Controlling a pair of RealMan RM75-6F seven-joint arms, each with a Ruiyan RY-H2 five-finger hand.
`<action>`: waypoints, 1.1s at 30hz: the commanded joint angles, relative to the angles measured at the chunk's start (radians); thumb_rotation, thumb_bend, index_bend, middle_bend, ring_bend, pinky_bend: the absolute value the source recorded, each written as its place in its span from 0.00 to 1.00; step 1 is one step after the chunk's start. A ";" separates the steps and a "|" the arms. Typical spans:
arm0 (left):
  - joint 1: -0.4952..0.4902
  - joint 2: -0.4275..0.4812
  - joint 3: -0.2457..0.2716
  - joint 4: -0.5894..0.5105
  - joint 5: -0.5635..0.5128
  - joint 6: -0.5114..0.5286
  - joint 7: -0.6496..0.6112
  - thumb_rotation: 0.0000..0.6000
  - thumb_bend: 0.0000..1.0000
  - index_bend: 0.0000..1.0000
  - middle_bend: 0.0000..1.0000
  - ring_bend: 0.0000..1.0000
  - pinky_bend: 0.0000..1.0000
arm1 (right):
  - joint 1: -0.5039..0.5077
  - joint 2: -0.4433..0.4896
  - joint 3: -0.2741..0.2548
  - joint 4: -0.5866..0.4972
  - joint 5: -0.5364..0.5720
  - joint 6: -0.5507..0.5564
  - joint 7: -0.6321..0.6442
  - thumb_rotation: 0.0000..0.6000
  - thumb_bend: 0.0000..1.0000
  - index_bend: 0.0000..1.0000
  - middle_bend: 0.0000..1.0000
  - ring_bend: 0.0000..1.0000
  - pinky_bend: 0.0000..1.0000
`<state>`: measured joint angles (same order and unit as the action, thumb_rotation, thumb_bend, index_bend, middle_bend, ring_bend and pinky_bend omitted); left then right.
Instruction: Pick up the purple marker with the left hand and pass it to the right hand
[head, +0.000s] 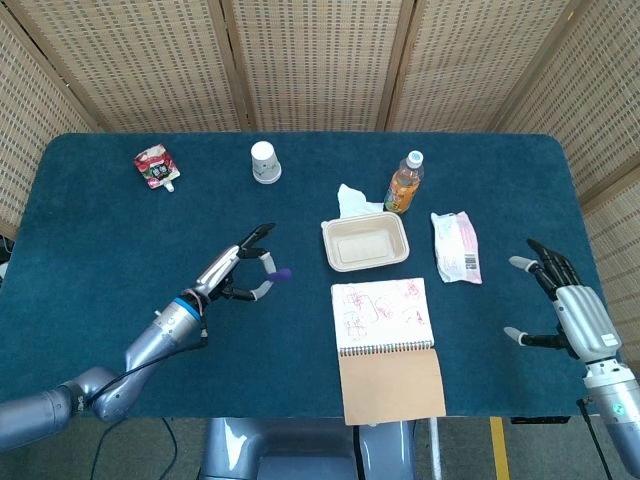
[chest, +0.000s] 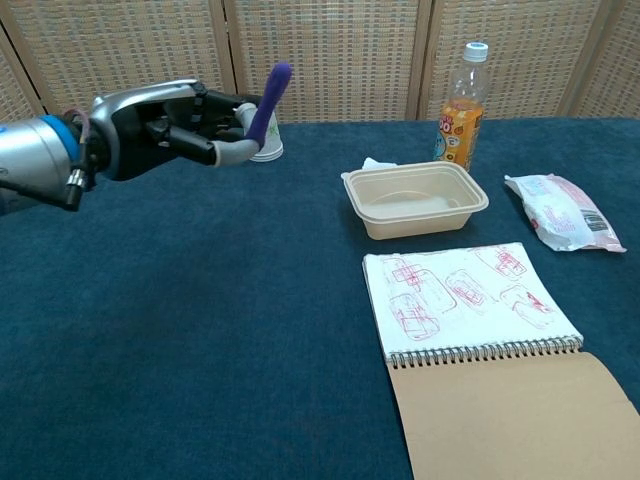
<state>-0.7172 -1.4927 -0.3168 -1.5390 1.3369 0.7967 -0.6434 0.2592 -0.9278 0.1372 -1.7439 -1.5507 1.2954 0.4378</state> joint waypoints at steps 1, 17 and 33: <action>-0.043 -0.024 -0.031 -0.017 -0.046 -0.024 0.037 1.00 0.55 0.70 0.00 0.00 0.00 | 0.051 0.040 0.026 -0.064 -0.018 -0.044 0.050 1.00 0.11 0.29 0.00 0.00 0.00; -0.211 -0.168 -0.083 -0.074 -0.254 -0.069 0.222 1.00 0.55 0.70 0.00 0.00 0.00 | 0.241 0.086 0.142 -0.288 0.183 -0.248 -0.060 1.00 0.36 0.40 0.02 0.00 0.00; -0.221 -0.228 -0.076 -0.043 -0.307 -0.042 0.240 1.00 0.55 0.70 0.00 0.00 0.00 | 0.315 0.045 0.131 -0.342 0.263 -0.327 -0.204 1.00 0.39 0.45 0.04 0.00 0.00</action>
<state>-0.9386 -1.7208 -0.3923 -1.5837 1.0313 0.7561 -0.4014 0.5672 -0.8737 0.2720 -2.0843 -1.2956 0.9720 0.2486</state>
